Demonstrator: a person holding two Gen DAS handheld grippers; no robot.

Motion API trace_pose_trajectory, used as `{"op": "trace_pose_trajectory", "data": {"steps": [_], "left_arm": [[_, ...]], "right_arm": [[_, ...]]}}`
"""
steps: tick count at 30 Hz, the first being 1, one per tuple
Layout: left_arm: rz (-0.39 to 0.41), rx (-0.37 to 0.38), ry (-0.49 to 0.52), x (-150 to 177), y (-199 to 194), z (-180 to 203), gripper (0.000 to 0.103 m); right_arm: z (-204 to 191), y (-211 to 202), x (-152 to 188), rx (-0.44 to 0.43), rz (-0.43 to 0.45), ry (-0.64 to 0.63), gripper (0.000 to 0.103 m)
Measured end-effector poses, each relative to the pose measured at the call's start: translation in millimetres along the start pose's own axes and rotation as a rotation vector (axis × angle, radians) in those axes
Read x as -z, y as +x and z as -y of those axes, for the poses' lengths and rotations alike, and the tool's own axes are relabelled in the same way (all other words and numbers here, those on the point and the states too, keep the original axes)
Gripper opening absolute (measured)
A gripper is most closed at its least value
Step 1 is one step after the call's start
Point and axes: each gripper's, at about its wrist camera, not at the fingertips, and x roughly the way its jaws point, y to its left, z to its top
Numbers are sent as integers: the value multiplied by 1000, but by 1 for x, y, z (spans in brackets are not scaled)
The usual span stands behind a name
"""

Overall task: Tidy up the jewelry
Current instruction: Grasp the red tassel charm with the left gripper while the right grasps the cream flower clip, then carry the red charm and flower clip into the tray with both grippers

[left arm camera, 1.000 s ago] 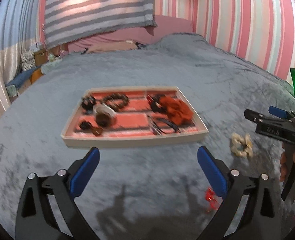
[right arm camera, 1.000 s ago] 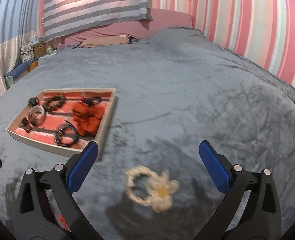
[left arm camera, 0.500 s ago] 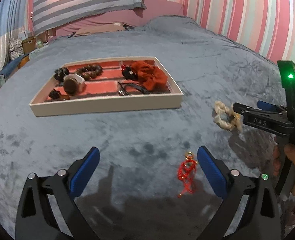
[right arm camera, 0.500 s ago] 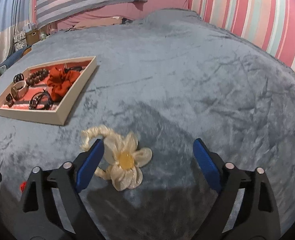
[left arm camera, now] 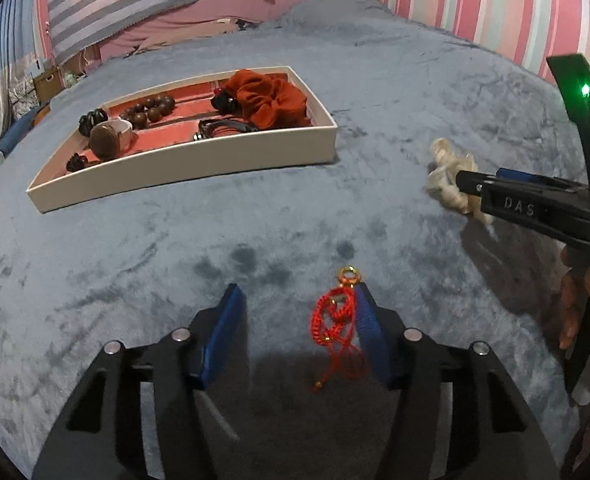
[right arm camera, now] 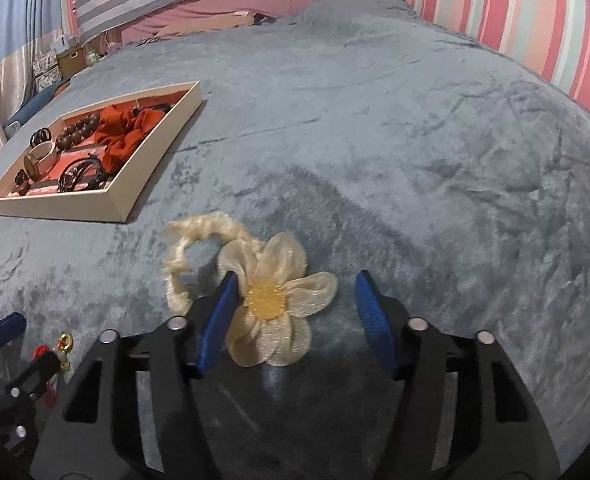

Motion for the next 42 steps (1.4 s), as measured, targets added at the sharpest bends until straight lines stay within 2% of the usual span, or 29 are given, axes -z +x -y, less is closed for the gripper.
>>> {"op": "trace_pose_trajectory", "data": {"steps": [3,5,7,10,13,20,30,34,42], "left_arm": [[-3,-4,-11,0,1,-2,39],[-7,-4,-21,-1,2,-4,33],[-10,10,-15,-1,2,-4,20],[-8,11,-6,-1,2,-2,14],[-9,32,-11,-1,0,-3,8],[3,71,-26,-4,-8,-13,5],[72,108,-49,-23,-35,-47,5],[98,97,-61,-35,-44,-66,5],[145,29,-80,-65,-57,-111,5]], "right_arm": [[-2,2,1,-13,-7,-2,44],[-2,2,1,-24,-9,5,36],[-2,2,1,-33,-12,7,31],[-3,0,1,-37,-10,3,24],[-3,-1,1,-36,-6,5,23],[-5,-10,-1,-22,30,14,22],[-11,-26,-14,-26,75,23,22],[-18,-35,-21,-34,96,29,22],[-42,-56,-48,-60,155,24,22]]}}
